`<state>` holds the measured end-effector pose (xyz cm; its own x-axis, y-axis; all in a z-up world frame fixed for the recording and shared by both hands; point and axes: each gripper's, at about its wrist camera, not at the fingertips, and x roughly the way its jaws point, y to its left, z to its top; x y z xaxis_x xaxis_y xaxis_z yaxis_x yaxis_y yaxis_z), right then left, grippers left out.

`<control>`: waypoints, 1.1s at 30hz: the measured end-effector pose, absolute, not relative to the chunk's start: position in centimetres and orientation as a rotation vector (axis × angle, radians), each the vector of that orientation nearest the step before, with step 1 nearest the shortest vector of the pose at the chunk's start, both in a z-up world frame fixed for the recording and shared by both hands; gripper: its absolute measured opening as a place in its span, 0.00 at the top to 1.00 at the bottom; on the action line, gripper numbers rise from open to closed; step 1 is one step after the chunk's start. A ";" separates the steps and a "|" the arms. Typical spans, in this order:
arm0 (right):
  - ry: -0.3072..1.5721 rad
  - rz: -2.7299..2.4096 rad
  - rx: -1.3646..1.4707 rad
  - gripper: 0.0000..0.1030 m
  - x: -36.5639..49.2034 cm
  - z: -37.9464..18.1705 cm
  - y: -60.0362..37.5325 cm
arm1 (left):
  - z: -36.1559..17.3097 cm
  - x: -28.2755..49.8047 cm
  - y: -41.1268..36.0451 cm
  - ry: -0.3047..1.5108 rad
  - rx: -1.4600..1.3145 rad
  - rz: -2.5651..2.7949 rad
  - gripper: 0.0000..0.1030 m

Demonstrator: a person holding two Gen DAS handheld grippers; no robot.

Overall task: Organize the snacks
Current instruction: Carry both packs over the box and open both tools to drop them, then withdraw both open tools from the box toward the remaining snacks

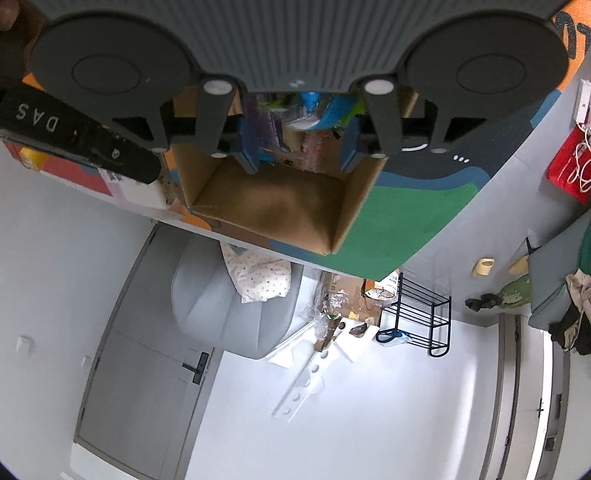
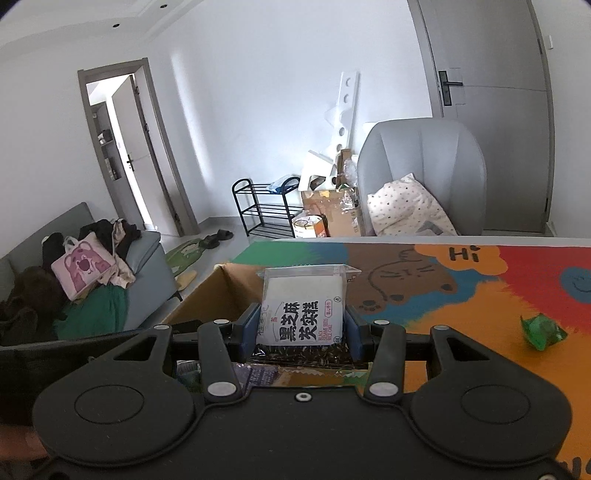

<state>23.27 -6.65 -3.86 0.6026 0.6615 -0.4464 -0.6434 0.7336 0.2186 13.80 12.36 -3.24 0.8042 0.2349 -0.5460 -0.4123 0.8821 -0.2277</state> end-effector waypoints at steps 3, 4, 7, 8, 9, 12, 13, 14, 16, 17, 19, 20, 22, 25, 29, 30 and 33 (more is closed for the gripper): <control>0.534 0.762 0.043 0.56 23.4 -3.8 -6.2 | -3.0 13.5 12.8 0.520 -0.351 0.368 0.50; 0.534 0.764 0.043 0.56 23.4 -3.8 -6.1 | -3.0 13.4 13.0 0.518 -0.356 0.370 0.49; 0.533 0.778 0.047 0.56 23.6 -3.6 -5.6 | -2.6 13.3 13.3 0.510 -0.370 0.381 0.43; 0.532 0.785 0.056 0.56 23.6 -3.5 -5.5 | -2.6 13.1 13.5 0.506 -0.373 0.386 0.40; 0.532 0.791 0.067 0.55 23.7 -3.4 -5.5 | -2.5 13.0 13.6 0.500 -0.374 0.390 0.40; 0.527 0.796 0.089 0.42 23.8 -3.2 -5.6 | -2.3 12.9 14.1 0.490 -0.379 0.402 0.36; 0.524 0.791 0.089 0.41 23.7 -3.1 -5.8 | -2.3 12.8 14.2 0.488 -0.381 0.407 0.32; 0.524 0.787 0.089 0.40 23.7 -3.2 -5.9 | -2.2 12.8 14.2 0.487 -0.381 0.413 0.30; 0.528 0.775 0.099 0.40 23.7 -3.2 -6.5 | -2.3 12.7 14.2 0.487 -0.379 0.421 0.27; 0.530 0.768 0.102 0.40 23.7 -3.2 -6.8 | -2.3 12.7 14.2 0.488 -0.378 0.422 0.26; 0.533 0.754 0.104 0.40 23.7 -3.3 -7.5 | -2.3 12.8 13.9 0.489 -0.371 0.422 0.23; 0.535 0.749 0.105 0.41 23.7 -3.3 -7.7 | -2.2 12.9 13.7 0.489 -0.367 0.421 0.20; 0.537 0.734 0.107 0.40 23.7 -3.4 -8.5 | -2.2 13.0 13.4 0.486 -0.357 0.416 0.17; 0.542 0.705 0.110 0.38 23.9 -3.7 -9.8 | -2.2 13.2 12.6 0.489 -0.340 0.397 0.14; 0.550 0.663 0.123 0.34 24.1 -4.0 -11.6 | -2.2 13.7 11.2 0.501 -0.320 0.360 0.11; 0.553 0.655 0.124 0.34 24.2 -4.1 -12.0 | -2.2 13.8 10.9 0.503 -0.315 0.351 0.11; 0.551 0.628 0.125 0.31 24.1 -4.1 -13.4 | -2.2 14.2 9.7 0.508 -0.299 0.322 0.10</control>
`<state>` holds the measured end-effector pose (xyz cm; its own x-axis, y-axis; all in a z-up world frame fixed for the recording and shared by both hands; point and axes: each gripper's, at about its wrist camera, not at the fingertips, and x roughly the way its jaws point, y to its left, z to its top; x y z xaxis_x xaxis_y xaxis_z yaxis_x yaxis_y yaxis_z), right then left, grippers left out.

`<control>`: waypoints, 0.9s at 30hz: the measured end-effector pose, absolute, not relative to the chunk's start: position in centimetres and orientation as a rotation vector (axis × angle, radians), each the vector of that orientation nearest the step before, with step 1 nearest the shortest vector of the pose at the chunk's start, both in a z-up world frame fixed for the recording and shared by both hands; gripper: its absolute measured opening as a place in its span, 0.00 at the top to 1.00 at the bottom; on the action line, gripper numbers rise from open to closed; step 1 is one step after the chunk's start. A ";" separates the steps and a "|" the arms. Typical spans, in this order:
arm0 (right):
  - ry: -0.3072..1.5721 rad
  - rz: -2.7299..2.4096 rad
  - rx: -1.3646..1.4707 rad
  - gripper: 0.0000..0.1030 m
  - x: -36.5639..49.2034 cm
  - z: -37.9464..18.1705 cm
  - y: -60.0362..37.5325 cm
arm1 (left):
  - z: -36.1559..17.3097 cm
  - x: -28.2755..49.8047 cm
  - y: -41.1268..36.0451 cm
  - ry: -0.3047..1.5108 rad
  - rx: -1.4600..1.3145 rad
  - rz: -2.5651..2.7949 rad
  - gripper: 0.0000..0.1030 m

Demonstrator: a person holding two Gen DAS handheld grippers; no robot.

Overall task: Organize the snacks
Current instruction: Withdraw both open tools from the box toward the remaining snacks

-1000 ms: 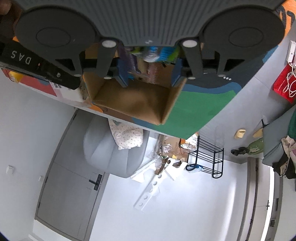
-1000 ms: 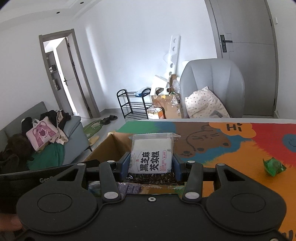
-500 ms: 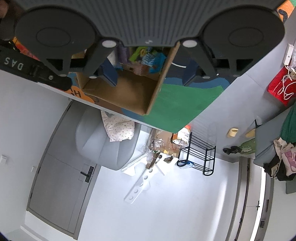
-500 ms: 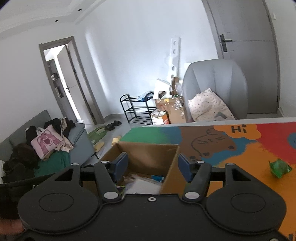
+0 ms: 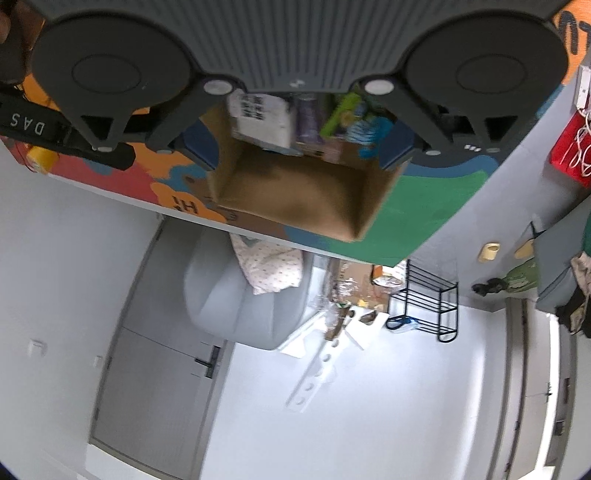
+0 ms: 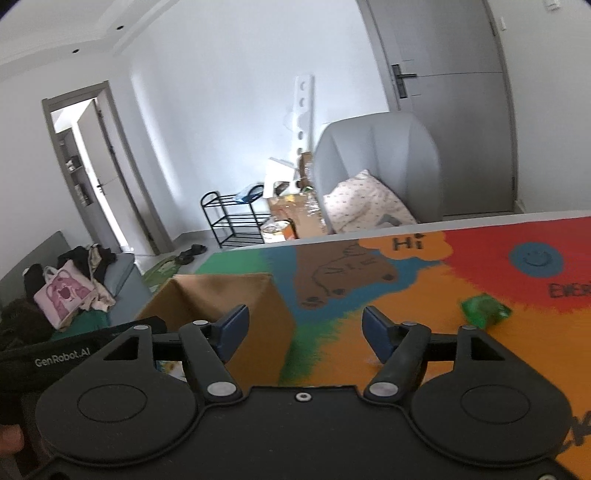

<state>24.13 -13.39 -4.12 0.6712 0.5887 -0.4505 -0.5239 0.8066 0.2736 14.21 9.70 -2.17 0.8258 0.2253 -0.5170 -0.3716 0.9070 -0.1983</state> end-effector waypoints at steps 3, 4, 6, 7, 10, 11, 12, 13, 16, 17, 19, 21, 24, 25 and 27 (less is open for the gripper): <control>0.547 0.601 0.132 0.23 24.2 -4.3 -15.0 | -2.2 14.7 8.6 0.513 -0.291 0.292 0.09; 0.547 0.594 0.135 0.22 24.2 -4.3 -15.5 | -2.2 14.9 8.1 0.518 -0.285 0.281 0.08; 0.549 0.579 0.141 0.20 24.2 -4.4 -16.5 | -2.3 15.4 7.2 0.527 -0.275 0.268 0.07; 0.549 0.571 0.144 0.17 24.2 -4.5 -17.0 | -2.4 15.6 6.7 0.533 -0.271 0.260 0.07; 0.545 0.548 0.155 0.10 24.3 -4.6 -18.4 | -2.6 16.0 5.6 0.542 -0.262 0.242 0.05; 0.544 0.541 0.158 0.09 24.3 -4.7 -18.8 | -2.7 16.2 5.3 0.545 -0.260 0.234 0.05; 0.544 0.535 0.162 0.07 24.3 -4.7 -19.3 | -2.7 16.3 4.9 0.547 -0.259 0.227 0.05; 0.542 0.528 0.166 0.06 24.4 -4.8 -19.7 | -2.8 16.4 4.5 0.549 -0.256 0.220 0.05; 0.539 0.508 0.175 0.03 24.5 -5.0 -20.9 | -2.9 16.9 3.3 0.553 -0.244 0.202 0.05; 0.538 0.504 0.177 0.02 24.6 -5.1 -21.2 | -2.9 17.0 2.9 0.554 -0.241 0.195 0.05; 0.538 0.495 0.179 0.01 24.7 -5.3 -21.8 | -3.0 17.4 2.1 0.558 -0.234 0.182 0.05; 0.538 0.485 0.183 0.00 24.8 -5.5 -22.4 | -3.1 17.7 1.5 0.563 -0.228 0.172 0.05; 0.537 0.466 0.188 0.00 25.2 -5.7 -23.5 | -3.3 18.1 0.5 0.571 -0.220 0.158 0.05; 0.537 0.458 0.188 0.00 25.2 -5.8 -23.8 | -3.4 18.3 0.1 0.574 -0.219 0.154 0.05; 0.539 0.438 0.187 0.00 25.3 -6.0 -24.6 | -3.6 18.6 -0.5 0.580 -0.214 0.145 0.05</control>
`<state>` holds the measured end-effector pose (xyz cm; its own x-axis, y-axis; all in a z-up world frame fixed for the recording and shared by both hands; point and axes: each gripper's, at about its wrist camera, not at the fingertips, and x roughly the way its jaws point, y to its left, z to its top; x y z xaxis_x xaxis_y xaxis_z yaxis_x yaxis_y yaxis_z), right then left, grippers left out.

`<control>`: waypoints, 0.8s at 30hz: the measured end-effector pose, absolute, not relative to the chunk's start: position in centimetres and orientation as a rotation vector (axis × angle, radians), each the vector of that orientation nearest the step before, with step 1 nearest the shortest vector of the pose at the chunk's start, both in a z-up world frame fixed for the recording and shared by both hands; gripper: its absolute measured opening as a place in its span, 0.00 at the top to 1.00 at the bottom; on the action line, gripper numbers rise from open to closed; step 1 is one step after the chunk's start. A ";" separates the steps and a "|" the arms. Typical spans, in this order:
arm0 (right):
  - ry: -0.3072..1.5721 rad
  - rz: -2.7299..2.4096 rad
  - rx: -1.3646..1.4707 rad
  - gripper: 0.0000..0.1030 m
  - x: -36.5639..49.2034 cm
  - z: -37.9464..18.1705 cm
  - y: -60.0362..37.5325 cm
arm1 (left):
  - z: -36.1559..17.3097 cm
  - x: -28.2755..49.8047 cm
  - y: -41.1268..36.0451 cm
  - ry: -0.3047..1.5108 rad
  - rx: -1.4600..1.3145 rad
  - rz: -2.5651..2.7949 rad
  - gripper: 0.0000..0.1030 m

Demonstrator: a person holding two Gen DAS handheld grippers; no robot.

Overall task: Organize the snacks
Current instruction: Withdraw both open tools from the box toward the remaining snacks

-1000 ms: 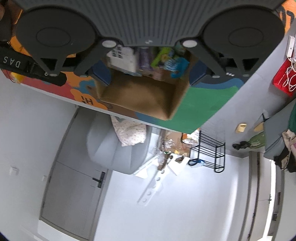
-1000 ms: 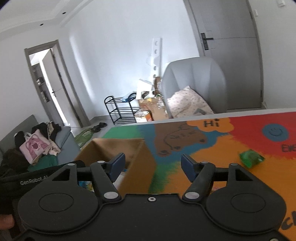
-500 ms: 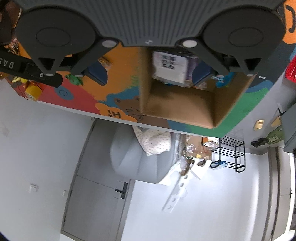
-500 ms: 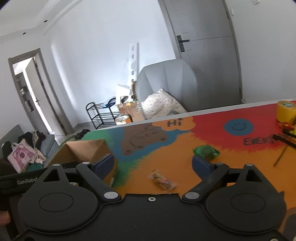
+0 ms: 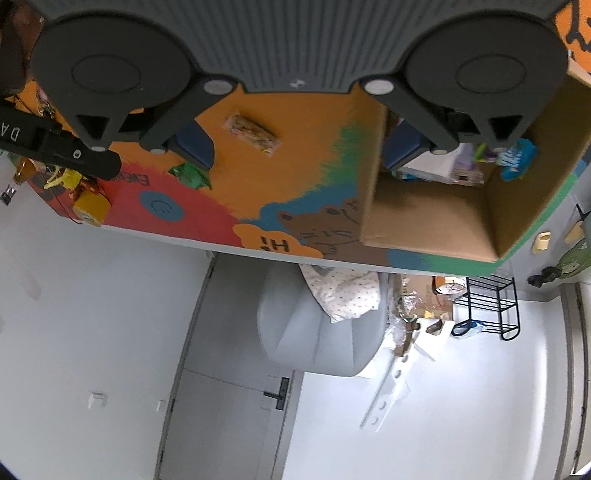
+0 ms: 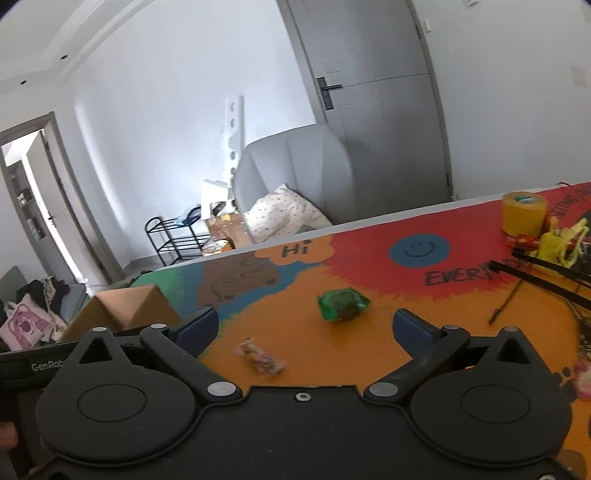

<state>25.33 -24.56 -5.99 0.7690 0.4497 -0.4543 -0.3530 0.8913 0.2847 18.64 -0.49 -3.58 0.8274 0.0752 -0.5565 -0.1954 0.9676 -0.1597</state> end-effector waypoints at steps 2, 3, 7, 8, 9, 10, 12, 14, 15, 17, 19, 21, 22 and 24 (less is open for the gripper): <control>0.540 0.417 0.187 0.00 25.4 -6.2 -25.2 | -3.7 19.0 -1.1 0.584 -0.210 0.137 0.05; 0.539 0.406 0.186 0.00 25.4 -6.4 -25.5 | -3.9 19.2 -1.4 0.588 -0.207 0.132 0.05; 0.535 0.378 0.197 0.00 25.5 -6.9 -26.8 | -4.4 20.0 -2.5 0.601 -0.199 0.119 0.05; 0.535 0.373 0.200 0.00 25.6 -7.0 -27.1 | -4.6 20.1 -2.8 0.604 -0.198 0.119 0.05; 0.535 0.370 0.206 0.00 25.7 -7.1 -27.4 | -4.7 20.3 -3.0 0.608 -0.198 0.119 0.05; 0.535 0.370 0.210 0.00 25.7 -7.3 -27.7 | -4.9 20.5 -3.2 0.612 -0.200 0.118 0.05; 0.538 0.368 0.215 0.00 25.8 -7.5 -28.2 | -5.3 20.9 -3.5 0.619 -0.204 0.120 0.05; 0.545 0.372 0.216 0.00 26.0 -7.9 -28.5 | -5.7 21.1 -3.9 0.624 -0.205 0.117 0.05; 0.549 0.372 0.216 0.00 26.2 -8.1 -28.5 | -5.9 21.3 -4.1 0.626 -0.204 0.115 0.05; 0.559 0.373 0.218 0.00 26.4 -8.5 -28.7 | -6.2 21.5 -4.4 0.631 -0.203 0.114 0.05; 0.565 0.373 0.223 0.00 26.7 -8.8 -28.9 | -6.7 21.8 -4.7 0.632 -0.202 0.118 0.05; 0.572 0.378 0.228 0.00 27.0 -9.2 -29.1 | -7.1 22.1 -4.9 0.634 -0.204 0.123 0.06; 0.576 0.381 0.231 0.00 27.1 -9.4 -29.2 | -7.3 22.4 -4.9 0.640 -0.207 0.123 0.06; 0.582 0.383 0.233 0.00 27.5 -9.7 -29.2 | -7.8 23.0 -4.9 0.652 -0.220 0.130 0.08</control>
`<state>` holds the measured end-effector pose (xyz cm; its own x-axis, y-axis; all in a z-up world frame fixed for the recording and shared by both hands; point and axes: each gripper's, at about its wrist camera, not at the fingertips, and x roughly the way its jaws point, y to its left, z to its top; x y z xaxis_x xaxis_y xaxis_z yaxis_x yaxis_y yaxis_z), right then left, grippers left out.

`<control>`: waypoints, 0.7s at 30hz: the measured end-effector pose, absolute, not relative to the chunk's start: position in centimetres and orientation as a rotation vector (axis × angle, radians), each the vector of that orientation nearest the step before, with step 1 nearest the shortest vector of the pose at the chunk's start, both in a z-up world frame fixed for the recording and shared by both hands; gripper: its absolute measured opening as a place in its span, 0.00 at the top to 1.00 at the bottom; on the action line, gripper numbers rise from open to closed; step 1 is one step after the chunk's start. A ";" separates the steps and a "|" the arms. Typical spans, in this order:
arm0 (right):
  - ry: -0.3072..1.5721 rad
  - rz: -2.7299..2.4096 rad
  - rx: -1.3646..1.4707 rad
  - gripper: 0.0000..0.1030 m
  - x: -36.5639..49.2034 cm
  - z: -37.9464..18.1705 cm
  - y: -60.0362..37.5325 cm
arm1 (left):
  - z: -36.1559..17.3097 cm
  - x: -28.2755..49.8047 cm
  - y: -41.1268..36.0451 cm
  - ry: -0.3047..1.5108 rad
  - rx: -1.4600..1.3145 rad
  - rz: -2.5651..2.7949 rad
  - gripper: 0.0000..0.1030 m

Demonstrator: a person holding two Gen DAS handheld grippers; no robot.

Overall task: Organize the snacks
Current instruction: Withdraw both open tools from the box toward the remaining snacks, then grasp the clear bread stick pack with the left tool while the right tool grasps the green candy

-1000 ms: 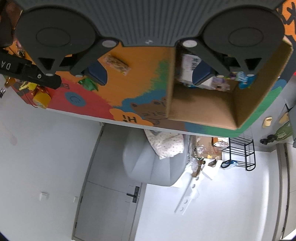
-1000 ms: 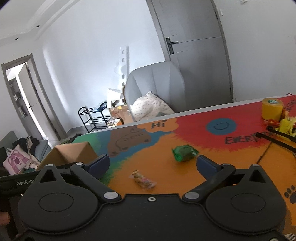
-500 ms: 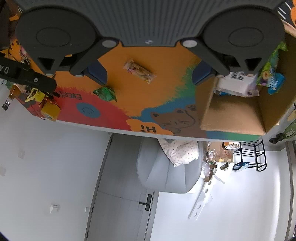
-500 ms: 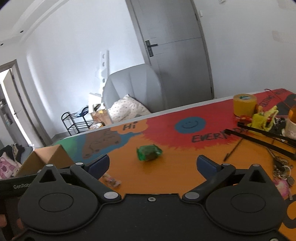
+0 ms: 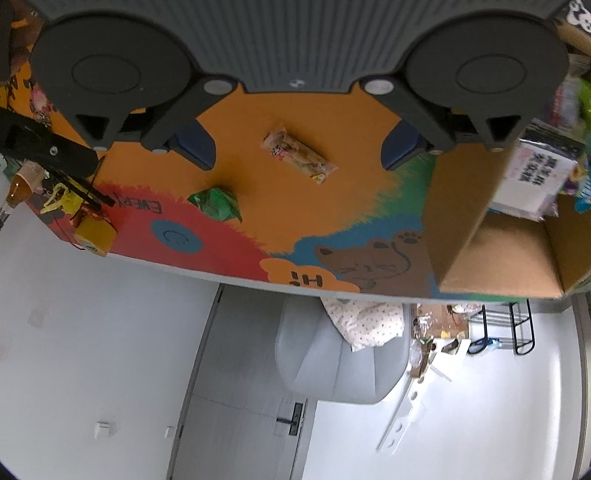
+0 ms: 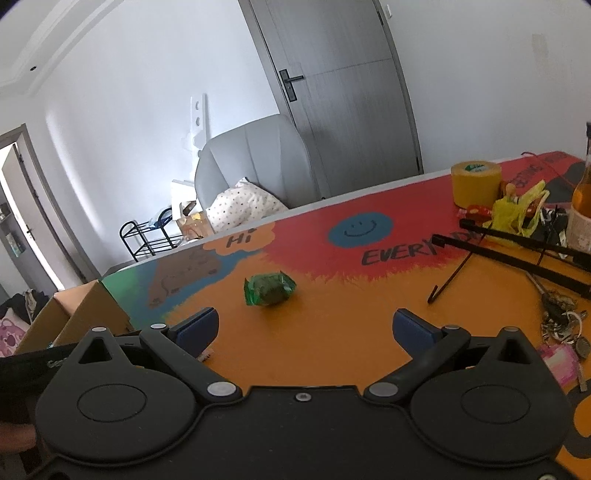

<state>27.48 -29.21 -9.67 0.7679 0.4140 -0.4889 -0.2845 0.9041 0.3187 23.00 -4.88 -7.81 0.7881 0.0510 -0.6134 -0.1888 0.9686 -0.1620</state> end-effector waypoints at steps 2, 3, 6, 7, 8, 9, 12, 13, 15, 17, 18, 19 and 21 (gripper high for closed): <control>0.590 0.384 0.235 0.00 27.9 -9.9 -29.2 | -8.2 23.5 -4.8 0.656 -0.231 0.142 0.10; 0.595 0.384 0.236 0.00 28.1 -10.1 -29.1 | -8.4 23.8 -4.9 0.658 -0.233 0.146 0.11; 0.604 0.382 0.241 0.00 28.7 -10.5 -29.2 | -9.1 24.8 -5.0 0.678 -0.242 0.149 0.24; 0.606 0.382 0.242 0.00 28.9 -10.6 -29.2 | -9.4 25.2 -5.0 0.689 -0.246 0.148 0.32; 0.608 0.381 0.244 0.00 29.0 -10.7 -29.2 | -9.6 25.4 -5.0 0.699 -0.253 0.145 0.36; 0.611 0.380 0.246 0.00 29.2 -10.8 -29.3 | -9.9 25.8 -5.0 0.709 -0.260 0.142 0.37; 0.620 0.378 0.254 0.00 29.8 -11.2 -29.5 | -10.6 26.5 -5.3 0.728 -0.262 0.141 0.39; 0.624 0.376 0.257 0.00 29.9 -11.4 -29.5 | -10.9 26.8 -5.4 0.735 -0.261 0.139 0.40; 0.630 0.377 0.261 0.00 30.2 -11.6 -29.6 | -11.3 27.3 -5.6 0.748 -0.261 0.137 0.42; 0.635 0.379 0.264 0.00 30.4 -11.9 -29.6 | -11.7 27.8 -5.9 0.761 -0.259 0.137 0.44; 0.638 0.381 0.264 0.00 30.5 -12.0 -29.6 | -11.9 28.0 -5.9 0.766 -0.258 0.140 0.44; 0.640 0.382 0.263 0.00 30.6 -12.1 -29.6 | -12.1 28.2 -6.0 0.770 -0.257 0.145 0.44; 0.643 0.382 0.265 0.00 30.8 -12.3 -29.6 | -12.2 28.4 -6.2 0.760 -0.237 0.161 0.44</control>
<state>30.80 -29.56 -12.25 0.7345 0.4243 -0.5296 -0.2626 0.8973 0.3547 28.41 -6.24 -12.22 0.7141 0.0589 -0.6975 -0.2296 0.9610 -0.1539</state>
